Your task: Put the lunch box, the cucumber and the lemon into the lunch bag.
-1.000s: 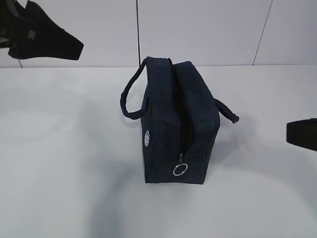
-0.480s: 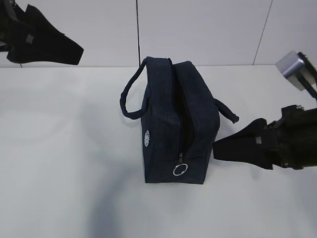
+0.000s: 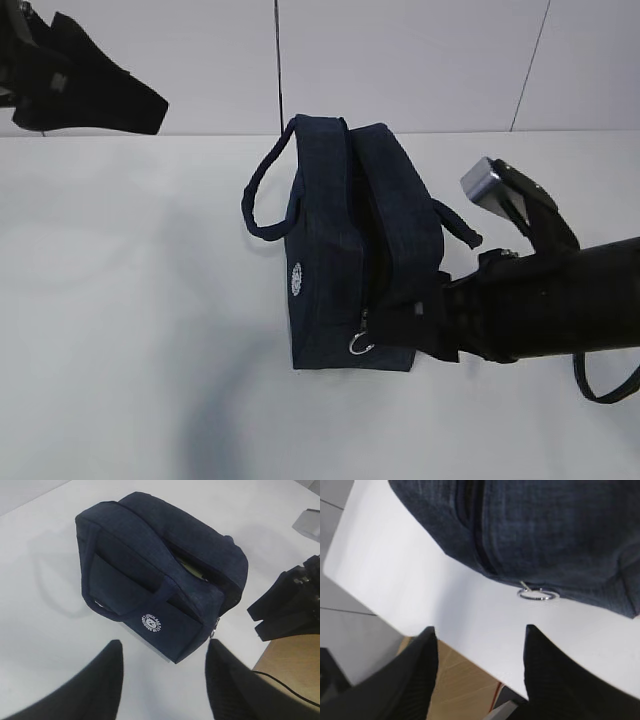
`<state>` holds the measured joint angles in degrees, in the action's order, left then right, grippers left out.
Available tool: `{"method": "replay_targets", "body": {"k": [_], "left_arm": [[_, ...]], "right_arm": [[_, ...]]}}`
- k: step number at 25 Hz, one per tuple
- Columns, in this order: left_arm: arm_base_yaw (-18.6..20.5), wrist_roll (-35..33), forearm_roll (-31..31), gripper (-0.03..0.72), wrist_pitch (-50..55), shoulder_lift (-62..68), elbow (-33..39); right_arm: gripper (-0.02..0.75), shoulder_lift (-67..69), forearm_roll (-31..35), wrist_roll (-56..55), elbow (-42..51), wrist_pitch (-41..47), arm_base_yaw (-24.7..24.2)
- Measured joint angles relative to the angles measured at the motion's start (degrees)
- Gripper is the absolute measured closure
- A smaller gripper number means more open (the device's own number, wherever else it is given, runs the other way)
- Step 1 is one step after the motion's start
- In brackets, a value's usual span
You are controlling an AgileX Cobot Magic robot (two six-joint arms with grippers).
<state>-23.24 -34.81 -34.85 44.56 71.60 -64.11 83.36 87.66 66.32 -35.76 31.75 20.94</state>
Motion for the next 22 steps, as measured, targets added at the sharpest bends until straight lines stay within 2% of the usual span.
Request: {"method": "replay_targets", "body": {"k": [3, 7, 12, 22], "left_arm": [[0.0, 0.0, 0.0, 0.325, 0.7, 0.0, 0.0], [0.0, 0.0, 0.0, 0.325, 1.0, -0.1, 0.0], [0.0, 0.0, 0.0, 0.325, 1.0, -0.8, 0.0], [0.0, 0.0, 0.0, 0.325, 1.0, -1.7, 0.0]], "right_arm": [[0.324, 0.8, 2.3, 1.0, 0.0, -7.2, 5.1], [0.324, 2.0, 6.7, 1.3, 0.0, -15.2, 9.3], [0.331, 5.2, 13.1, 1.4, 0.0, -18.3, 10.4], [0.335, 7.1, 16.8, 1.5, -1.9, -19.2, 10.4]]}}
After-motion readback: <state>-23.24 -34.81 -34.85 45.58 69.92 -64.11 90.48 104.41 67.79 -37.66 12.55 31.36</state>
